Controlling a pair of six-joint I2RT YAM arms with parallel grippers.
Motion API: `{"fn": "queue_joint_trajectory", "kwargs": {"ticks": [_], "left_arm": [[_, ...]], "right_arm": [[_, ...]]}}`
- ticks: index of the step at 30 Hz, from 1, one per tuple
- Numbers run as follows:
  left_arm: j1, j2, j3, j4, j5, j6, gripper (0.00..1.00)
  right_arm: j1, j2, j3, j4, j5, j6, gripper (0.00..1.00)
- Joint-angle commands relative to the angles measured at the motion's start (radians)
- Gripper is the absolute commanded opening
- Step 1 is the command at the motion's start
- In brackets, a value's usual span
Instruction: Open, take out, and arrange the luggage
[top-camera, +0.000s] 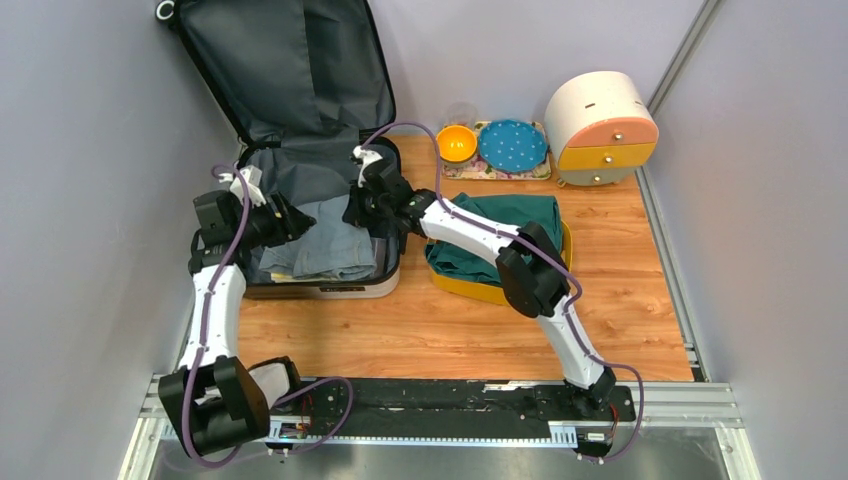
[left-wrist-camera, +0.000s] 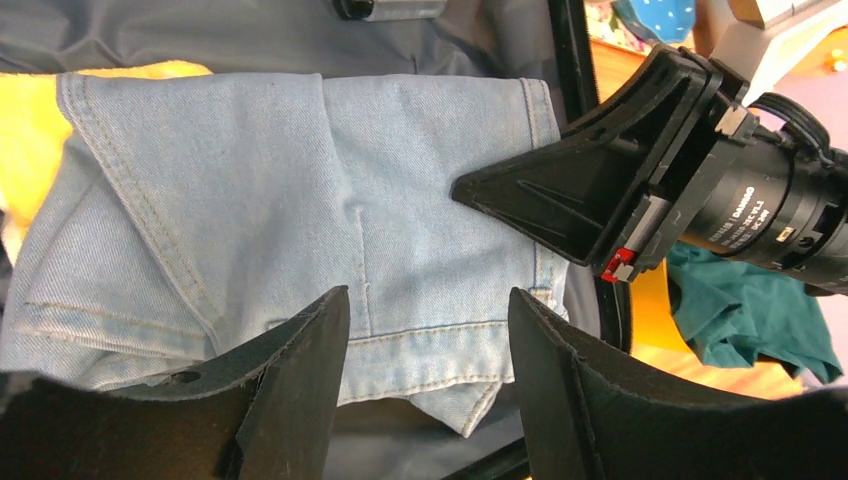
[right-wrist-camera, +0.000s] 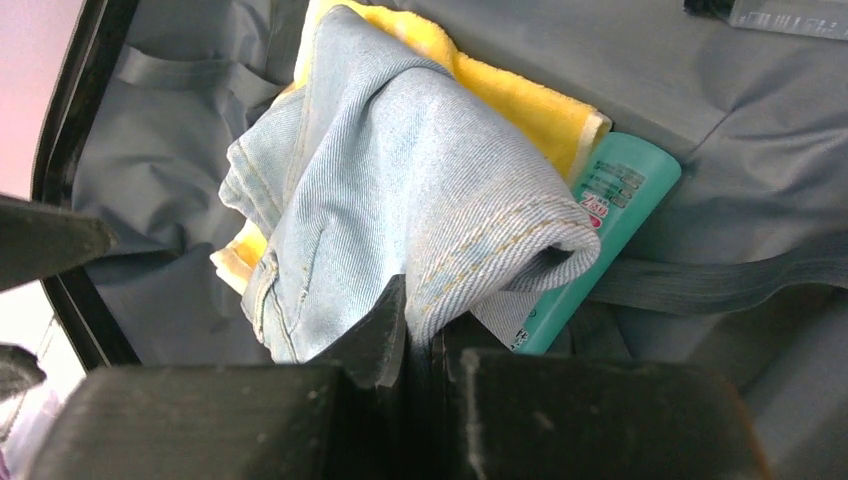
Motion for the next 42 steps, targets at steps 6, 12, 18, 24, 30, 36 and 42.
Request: {"fn": "queue_joint_trajectory", "kwargs": {"ticks": [6,12,18,24,30,36,42], "left_arm": [[0.165,0.095,0.01,0.192,0.306,-0.017,0.67],[0.171,0.198,0.167,0.146,0.423,0.326,0.7],[0.174,0.259,0.286,-0.13,0.612,0.914,0.71],[0.195,0.238,0.235,0.136,0.684,0.67,0.71],[0.194,0.233,0.154,0.664,0.568,0.163,0.71],[0.18,0.311,0.213,0.773,0.441,-0.059,0.71],[0.097,0.273,0.19,0.689,0.422,0.009,0.71]], "right_arm": [[0.044,-0.226,-0.15,0.354,-0.088,-0.274,0.0],[0.044,-0.322,-0.193,0.416,-0.163,-0.44,0.0],[0.044,-0.427,-0.346,0.505,-0.259,-0.647,0.0],[0.007,-0.487,-0.349,0.505,-0.277,-0.647,0.0],[-0.056,-0.612,-0.374,0.444,-0.246,-0.564,0.0],[-0.108,-0.856,-0.528,0.359,-0.214,-0.386,0.0],[-0.116,-1.111,-0.702,0.255,-0.182,-0.363,0.0]]}}
